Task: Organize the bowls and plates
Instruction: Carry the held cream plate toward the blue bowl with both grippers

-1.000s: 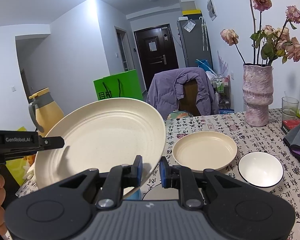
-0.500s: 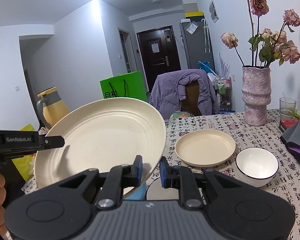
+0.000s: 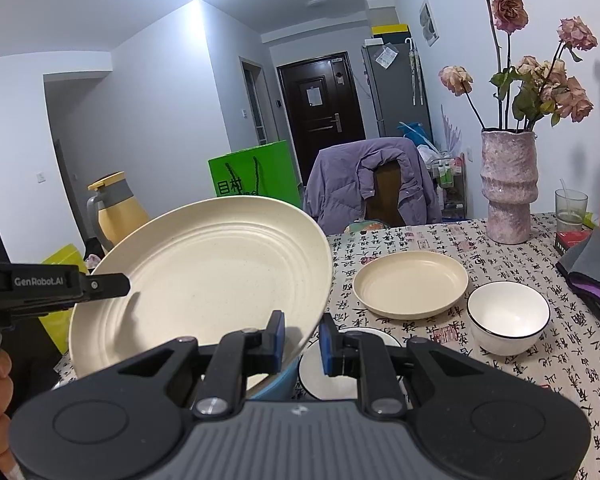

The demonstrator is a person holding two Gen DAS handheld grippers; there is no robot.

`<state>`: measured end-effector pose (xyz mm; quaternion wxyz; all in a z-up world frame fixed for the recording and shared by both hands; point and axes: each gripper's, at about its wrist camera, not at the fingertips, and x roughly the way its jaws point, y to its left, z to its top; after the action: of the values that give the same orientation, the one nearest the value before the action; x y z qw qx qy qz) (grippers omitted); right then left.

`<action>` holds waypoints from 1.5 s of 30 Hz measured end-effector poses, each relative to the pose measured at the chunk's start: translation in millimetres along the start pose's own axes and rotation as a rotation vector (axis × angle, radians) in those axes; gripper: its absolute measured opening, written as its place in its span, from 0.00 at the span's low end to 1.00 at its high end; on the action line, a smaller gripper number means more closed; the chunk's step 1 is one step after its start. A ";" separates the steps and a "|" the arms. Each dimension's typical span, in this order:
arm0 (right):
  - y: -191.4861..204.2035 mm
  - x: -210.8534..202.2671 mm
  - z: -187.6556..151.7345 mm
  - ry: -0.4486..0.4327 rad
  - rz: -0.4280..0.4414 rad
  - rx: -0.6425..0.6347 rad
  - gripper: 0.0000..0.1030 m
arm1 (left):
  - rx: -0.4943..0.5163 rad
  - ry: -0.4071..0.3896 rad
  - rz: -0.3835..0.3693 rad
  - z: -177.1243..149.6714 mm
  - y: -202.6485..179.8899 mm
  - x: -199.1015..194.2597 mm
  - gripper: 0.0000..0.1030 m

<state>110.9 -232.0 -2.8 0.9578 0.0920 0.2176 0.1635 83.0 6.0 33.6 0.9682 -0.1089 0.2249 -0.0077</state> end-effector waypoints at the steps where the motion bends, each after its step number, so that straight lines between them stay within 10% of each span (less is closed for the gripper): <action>1: -0.5 -1.4 -0.7 0.000 0.002 0.001 0.17 | 0.001 0.000 0.001 -1.2 -0.6 -1.4 0.19; 45: -22.8 -36.5 -41.1 0.016 0.012 0.031 0.17 | 0.046 0.031 0.025 -44.2 -25.2 -23.3 0.19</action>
<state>67.7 -261.8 -30.8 0.9535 0.1069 0.2274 0.1667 43.6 -26.2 10.4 0.9669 -0.0837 0.2410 -0.0026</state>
